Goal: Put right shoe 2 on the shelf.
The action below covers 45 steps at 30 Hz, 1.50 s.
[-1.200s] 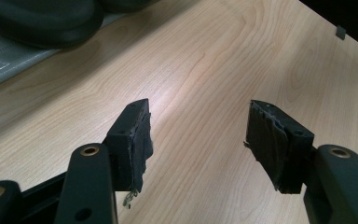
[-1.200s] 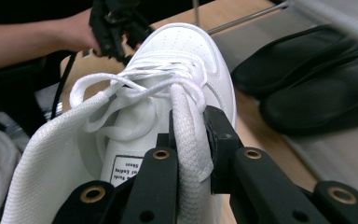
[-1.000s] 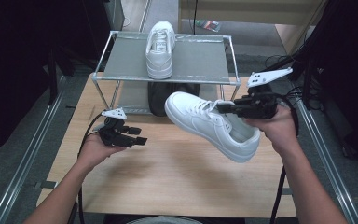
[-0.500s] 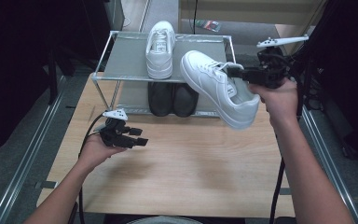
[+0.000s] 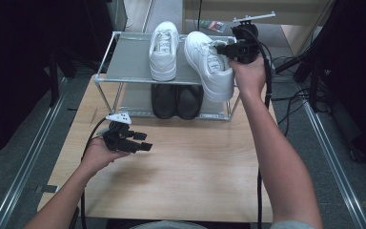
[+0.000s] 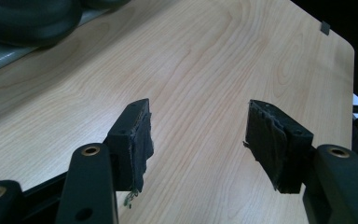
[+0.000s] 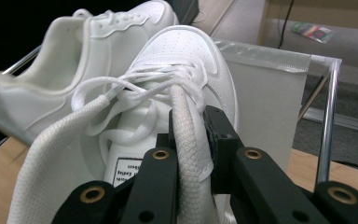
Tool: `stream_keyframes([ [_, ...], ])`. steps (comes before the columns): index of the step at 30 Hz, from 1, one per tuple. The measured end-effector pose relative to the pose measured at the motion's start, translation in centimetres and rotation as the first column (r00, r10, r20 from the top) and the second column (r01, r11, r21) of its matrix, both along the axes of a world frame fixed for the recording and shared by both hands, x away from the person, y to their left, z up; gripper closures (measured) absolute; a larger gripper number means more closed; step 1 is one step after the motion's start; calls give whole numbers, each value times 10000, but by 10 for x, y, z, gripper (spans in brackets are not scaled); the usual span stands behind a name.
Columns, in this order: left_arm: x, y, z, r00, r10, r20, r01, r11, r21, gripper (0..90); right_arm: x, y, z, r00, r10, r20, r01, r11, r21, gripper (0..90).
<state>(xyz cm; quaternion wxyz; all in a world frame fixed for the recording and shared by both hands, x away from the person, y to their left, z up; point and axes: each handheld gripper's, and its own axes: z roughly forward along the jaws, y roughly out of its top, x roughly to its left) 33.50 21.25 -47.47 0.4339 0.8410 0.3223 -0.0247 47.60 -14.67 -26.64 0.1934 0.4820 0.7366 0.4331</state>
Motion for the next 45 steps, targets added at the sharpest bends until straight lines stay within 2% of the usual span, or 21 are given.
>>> stream_keyframes([
  [5,-1,-1,0,9999,-124,17,124,9999,-52,412,22,23,1,9969,-791,-20,791,9966,-251,842],
  [8,-1,-1,1,9999,-166,40,166,9998,-72,412,34,34,0,9908,-1331,-256,1329,9911,-71,839],
  [11,-2,-1,1,9998,-169,43,169,9998,-80,412,41,41,-1,9867,-1594,-327,1596,9872,7,839],
  [13,-2,-1,1,9998,-201,58,201,9998,-94,412,50,54,-2,9803,-1955,-297,1955,9807,-25,839],
  [16,-2,-2,1,9996,-272,64,272,9996,-39,412,55,65,-3,9754,-2185,-287,2180,9758,-186,838],
  [22,-2,-3,1,9995,-321,44,321,9994,-102,411,61,80,-8,9574,-2863,-385,2860,9581,-134,829],
  [26,-1,-3,1,9994,-342,43,343,9994,-92,411,62,87,-11,9549,-2960,-231,2947,9544,-468,820],
  [31,0,-4,1,9993,-367,58,367,9993,-66,411,63,92,-17,9524,-3027,-362,3002,9519,-612,797],
  [33,0,-4,1,9993,-376,37,376,9993,-83,411,63,93,-19,9519,-3037,-401,3015,9520,-531,791],
  [41,1,-4,1,9993,-371,22,371,9993,-78,411,66,87,-20,9613,-2709,-508,2677,9615,-612,732],
  [44,0,-6,0,9992,-412,3,412,9991,-32,411,66,86,-20,9643,-2598,-507,2559,9640,-729,734],
  [45,0,-6,0,9990,-443,12,443,9990,-5,411,65,86,-20,9643,-2606,-470,2566,9635,-769,759],
])
